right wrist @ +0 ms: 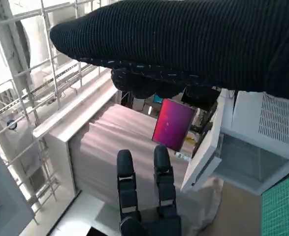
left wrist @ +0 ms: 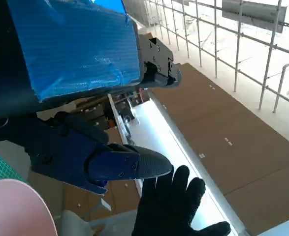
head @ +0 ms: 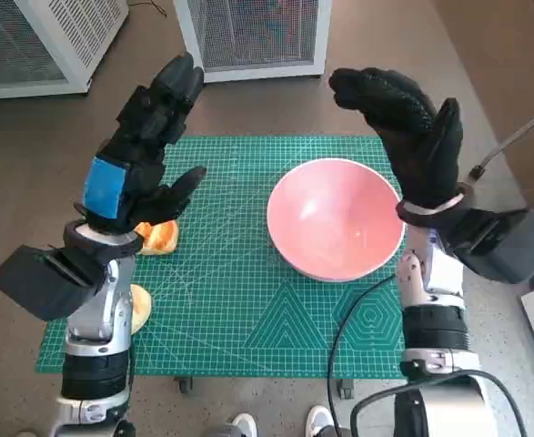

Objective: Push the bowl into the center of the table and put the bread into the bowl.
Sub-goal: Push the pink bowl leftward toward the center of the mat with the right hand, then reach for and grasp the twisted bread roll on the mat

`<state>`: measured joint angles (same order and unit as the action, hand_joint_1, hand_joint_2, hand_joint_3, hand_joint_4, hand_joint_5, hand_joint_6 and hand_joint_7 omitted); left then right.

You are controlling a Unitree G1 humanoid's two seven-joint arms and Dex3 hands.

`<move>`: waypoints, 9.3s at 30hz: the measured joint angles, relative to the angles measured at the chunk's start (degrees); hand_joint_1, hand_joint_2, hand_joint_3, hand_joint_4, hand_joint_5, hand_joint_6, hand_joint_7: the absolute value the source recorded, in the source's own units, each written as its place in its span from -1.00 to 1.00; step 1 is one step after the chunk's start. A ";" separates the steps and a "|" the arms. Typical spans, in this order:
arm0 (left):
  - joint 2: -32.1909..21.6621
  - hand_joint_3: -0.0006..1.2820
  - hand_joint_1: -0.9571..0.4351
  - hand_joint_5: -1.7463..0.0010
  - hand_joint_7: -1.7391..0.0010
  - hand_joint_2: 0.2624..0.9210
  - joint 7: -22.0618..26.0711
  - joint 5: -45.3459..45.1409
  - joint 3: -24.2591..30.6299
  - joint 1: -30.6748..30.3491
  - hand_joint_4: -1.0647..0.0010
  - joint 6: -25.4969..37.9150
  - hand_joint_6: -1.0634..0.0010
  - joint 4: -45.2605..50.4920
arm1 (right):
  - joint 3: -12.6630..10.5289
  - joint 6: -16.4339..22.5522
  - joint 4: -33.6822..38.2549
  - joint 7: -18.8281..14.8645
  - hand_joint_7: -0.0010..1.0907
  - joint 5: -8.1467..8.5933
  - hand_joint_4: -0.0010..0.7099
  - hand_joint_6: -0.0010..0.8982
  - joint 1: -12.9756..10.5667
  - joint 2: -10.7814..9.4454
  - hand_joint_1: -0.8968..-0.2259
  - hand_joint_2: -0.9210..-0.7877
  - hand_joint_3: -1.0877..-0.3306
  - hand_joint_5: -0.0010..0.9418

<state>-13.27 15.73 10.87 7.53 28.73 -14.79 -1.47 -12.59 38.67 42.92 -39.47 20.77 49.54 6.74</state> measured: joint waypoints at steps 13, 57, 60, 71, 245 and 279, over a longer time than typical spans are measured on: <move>0.00 -0.46 -0.50 1.00 0.75 1.00 0.88 0.92 0.27 -0.02 0.52 -0.78 0.61 -0.43 | -2.15 8.05 16.83 14.57 -0.99 -8.45 -0.32 -0.19 2.27 5.16 0.06 -1.00 0.25 -0.99; -0.43 -0.44 -0.51 1.00 0.71 1.00 0.45 0.07 0.40 -1.63 0.55 -0.80 0.64 0.64 | 0.51 -11.37 33.03 33.12 -0.99 -20.19 -0.35 -0.21 -1.46 0.83 0.03 -1.00 -0.02 -0.99; -0.59 -0.44 -0.51 1.00 0.71 1.00 0.28 0.02 0.53 -1.89 0.55 -0.72 0.64 1.00 | 0.46 -11.66 33.04 33.12 -0.99 -20.49 -0.35 -0.21 -1.47 0.02 0.02 -1.00 -0.03 -0.99; -1.46 -0.44 -0.51 1.00 0.70 1.00 0.12 0.05 1.28 -3.02 0.55 -0.57 0.65 1.81 | -1.24 -12.41 33.03 32.16 -0.98 -19.80 -0.33 -0.18 -1.32 -2.50 -0.10 -1.00 0.04 -0.99; -31.53 -0.97 0.38 0.99 0.96 0.46 15.09 -42.61 -26.88 4.11 0.78 44.62 0.57 -4.33 | -0.35 2.64 -2.62 -4.70 -0.99 5.70 -0.32 -0.18 -4.00 -2.75 -0.05 -1.00 0.25 -0.99; -23.37 -0.90 0.54 0.29 0.86 0.82 9.62 -50.51 -33.81 13.03 -0.25 31.79 -0.24 -36.58 | 0.12 2.33 -5.03 -4.65 -0.99 5.84 -0.33 -0.19 -5.28 -2.58 -0.07 -1.00 0.21 -1.00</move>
<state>-36.64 25.35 -39.64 -26.28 41.75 17.00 -38.06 -12.48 41.00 37.89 -44.12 26.60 44.26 4.17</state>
